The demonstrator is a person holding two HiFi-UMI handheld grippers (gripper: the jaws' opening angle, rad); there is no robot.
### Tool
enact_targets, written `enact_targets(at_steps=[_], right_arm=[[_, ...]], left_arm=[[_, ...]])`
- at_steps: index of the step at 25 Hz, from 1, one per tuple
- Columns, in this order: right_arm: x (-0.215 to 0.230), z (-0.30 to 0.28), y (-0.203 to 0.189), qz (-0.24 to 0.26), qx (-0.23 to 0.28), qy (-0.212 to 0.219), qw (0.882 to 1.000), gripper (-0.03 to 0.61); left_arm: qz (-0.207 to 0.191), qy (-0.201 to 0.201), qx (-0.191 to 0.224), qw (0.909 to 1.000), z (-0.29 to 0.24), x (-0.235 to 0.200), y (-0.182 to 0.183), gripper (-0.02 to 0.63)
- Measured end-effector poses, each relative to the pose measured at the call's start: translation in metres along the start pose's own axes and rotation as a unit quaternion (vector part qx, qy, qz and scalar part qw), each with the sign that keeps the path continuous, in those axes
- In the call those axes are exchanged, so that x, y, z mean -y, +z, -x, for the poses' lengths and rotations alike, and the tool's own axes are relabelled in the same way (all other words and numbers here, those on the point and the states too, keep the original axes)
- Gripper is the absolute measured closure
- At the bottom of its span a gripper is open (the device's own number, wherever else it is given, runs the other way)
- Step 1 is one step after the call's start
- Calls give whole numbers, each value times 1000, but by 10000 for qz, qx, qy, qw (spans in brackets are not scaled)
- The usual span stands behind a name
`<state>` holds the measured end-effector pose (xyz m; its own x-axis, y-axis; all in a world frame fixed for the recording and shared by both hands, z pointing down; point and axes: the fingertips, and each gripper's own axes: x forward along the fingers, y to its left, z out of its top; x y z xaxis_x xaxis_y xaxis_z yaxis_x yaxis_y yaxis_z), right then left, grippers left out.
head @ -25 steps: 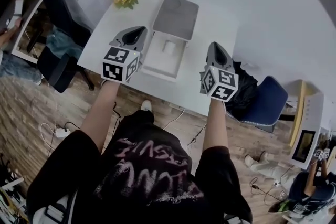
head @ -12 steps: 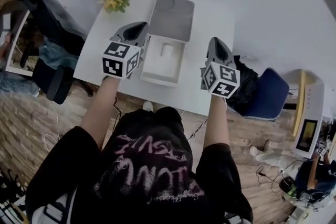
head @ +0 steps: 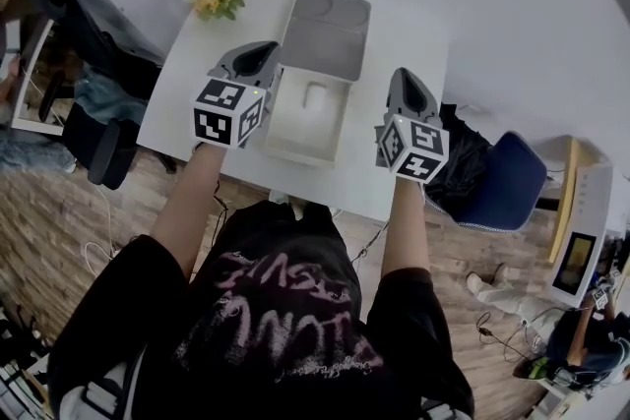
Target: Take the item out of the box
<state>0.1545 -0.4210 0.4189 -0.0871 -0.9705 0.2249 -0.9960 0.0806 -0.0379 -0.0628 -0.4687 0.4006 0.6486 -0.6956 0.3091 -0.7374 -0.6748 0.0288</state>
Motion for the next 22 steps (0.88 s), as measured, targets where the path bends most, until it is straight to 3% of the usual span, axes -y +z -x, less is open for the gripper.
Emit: enact_targets(at_steps=[22], right_arm=[[31,-19,-56,-93,-474,598,9970,569]], left_arm=[[183,310,-727,9967,-40,40,-46,612]])
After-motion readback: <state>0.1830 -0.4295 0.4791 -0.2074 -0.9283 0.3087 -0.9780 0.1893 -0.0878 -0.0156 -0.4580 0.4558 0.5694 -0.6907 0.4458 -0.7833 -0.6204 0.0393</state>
